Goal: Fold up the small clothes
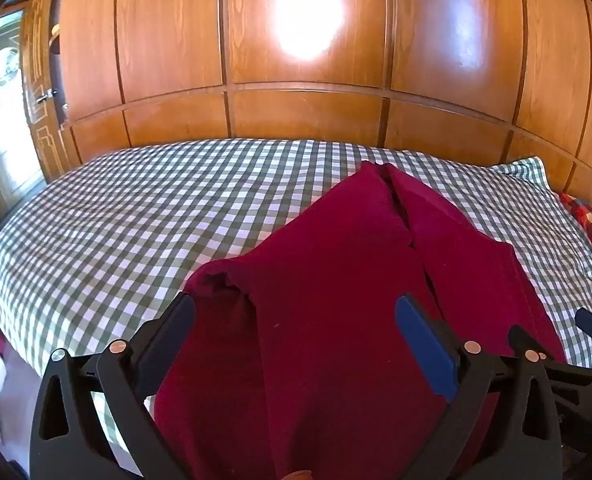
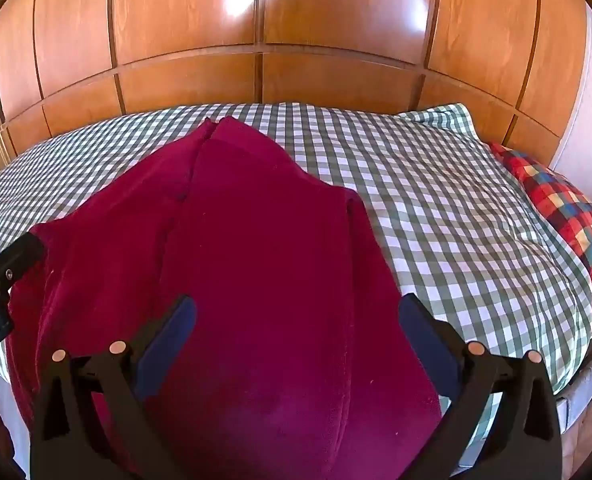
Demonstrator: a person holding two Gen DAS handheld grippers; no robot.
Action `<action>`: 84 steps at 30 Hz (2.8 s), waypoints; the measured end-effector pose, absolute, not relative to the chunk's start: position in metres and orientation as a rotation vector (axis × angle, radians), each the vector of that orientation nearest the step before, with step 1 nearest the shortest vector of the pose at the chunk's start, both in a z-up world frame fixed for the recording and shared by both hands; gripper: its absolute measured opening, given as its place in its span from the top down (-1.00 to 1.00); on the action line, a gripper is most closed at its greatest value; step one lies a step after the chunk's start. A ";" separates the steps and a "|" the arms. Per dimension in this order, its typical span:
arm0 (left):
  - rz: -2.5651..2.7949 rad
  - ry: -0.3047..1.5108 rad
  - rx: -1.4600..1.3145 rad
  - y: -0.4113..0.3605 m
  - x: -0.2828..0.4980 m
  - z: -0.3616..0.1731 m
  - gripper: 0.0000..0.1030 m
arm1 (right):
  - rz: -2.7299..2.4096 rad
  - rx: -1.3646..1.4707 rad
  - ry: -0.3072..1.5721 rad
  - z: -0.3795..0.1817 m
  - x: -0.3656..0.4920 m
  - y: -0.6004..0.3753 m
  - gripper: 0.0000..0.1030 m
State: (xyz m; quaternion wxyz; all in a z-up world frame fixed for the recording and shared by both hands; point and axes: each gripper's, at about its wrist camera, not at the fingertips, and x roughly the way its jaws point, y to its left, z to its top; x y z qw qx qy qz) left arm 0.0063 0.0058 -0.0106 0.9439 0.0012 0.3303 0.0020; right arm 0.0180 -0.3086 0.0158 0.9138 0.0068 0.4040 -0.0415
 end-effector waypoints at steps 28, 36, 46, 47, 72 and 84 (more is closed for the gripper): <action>0.003 0.673 0.009 0.008 0.001 -0.014 -0.93 | -0.074 0.036 0.857 0.010 0.015 -0.311 -0.96; 0.000 0.669 0.015 0.007 -0.002 -0.012 -0.93 | -0.070 0.041 0.853 0.011 0.013 -0.313 -0.96; -0.021 0.661 0.019 0.005 -0.003 -0.008 -0.93 | -0.051 0.039 0.857 0.011 0.011 -0.313 -0.96; -0.024 0.660 0.021 0.003 -0.005 -0.008 -0.93 | -0.052 0.041 0.860 0.011 0.010 -0.314 -0.96; -0.078 0.682 0.049 -0.006 -0.008 -0.016 -0.92 | -0.032 0.086 0.883 0.004 0.008 -0.339 -0.41; -0.492 0.809 0.089 -0.025 -0.023 -0.040 -0.29 | 0.213 0.157 1.026 -0.012 0.025 -0.326 -0.12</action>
